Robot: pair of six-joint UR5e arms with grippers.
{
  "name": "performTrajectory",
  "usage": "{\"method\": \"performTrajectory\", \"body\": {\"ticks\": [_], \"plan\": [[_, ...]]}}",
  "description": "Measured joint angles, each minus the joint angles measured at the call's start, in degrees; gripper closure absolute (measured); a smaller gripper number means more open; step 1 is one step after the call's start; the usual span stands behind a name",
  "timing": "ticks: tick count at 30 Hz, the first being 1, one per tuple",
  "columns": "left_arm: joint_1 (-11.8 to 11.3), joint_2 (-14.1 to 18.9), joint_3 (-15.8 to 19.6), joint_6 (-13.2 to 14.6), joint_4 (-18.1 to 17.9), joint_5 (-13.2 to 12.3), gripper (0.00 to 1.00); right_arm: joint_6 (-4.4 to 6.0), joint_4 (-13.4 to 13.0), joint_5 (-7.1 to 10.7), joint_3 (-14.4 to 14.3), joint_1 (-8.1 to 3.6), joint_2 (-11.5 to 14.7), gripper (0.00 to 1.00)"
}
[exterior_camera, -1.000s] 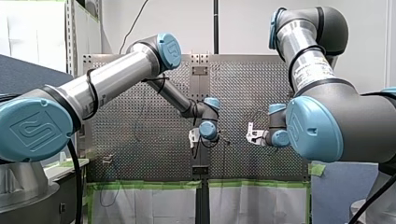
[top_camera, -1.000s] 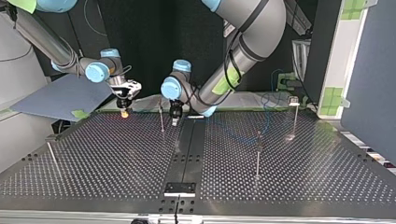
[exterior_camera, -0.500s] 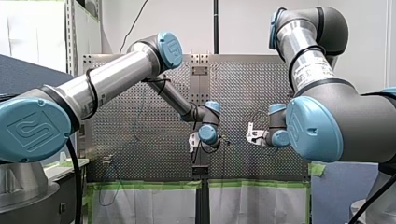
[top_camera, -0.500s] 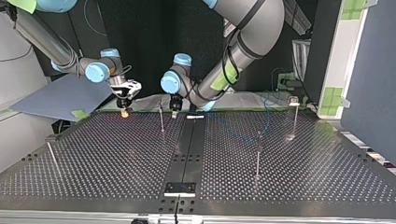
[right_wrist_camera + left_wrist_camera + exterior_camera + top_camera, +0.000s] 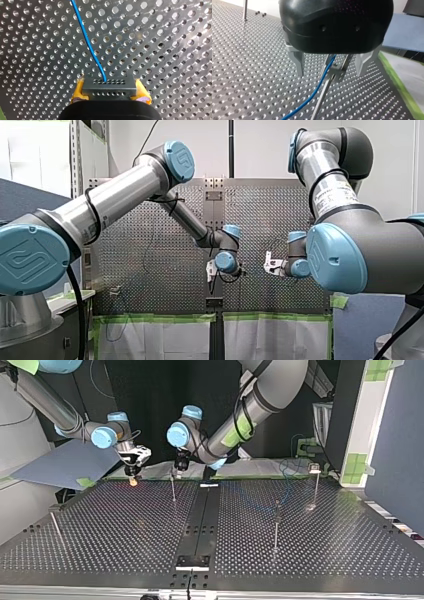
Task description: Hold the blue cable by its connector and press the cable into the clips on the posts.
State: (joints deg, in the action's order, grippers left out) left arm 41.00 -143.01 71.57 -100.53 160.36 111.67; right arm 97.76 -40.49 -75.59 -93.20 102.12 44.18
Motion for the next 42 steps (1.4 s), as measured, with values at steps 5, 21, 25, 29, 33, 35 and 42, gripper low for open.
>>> {"method": "performTrajectory", "body": {"ticks": [5, 21, 25, 29, 33, 35, 42], "plan": [[1.07, 0.04, 0.36, -0.06, 0.1, 0.56, 0.0, 0.03, -0.09, 0.04, 0.01, -0.19, -0.01, 1.0], [1.71, 0.06, 0.38, -0.07, 0.36, 0.65, 0.0, 0.06, -0.06, 0.26, -0.01, -0.38, -0.05, 1.0], [1.77, 0.03, 0.38, -0.08, 1.35, 1.11, 0.0, 0.02, -0.06, 0.26, 0.0, -0.44, -0.12, 1.0], [1.8, 0.03, 0.39, -0.1, 1.72, 1.32, 0.0, 0.0, -0.07, 0.26, -0.01, -0.51, -0.16, 1.0], [1.89, 0.02, 0.38, -0.1, 1.79, 1.38, 0.0, -0.01, -0.04, 0.26, -0.01, -0.54, -0.17, 1.0], [1.97, 0.03, 0.38, -0.1, 1.8, 1.39, 0.0, 0.0, -0.03, 0.26, -0.01, -0.55, -0.18, 1.0], [2.07, 0.01, 0.39, -0.25, 1.91, 1.42, 0.0, 0.07, -0.1, 0.26, -0.01, -0.57, -0.19, 1.0]]}}
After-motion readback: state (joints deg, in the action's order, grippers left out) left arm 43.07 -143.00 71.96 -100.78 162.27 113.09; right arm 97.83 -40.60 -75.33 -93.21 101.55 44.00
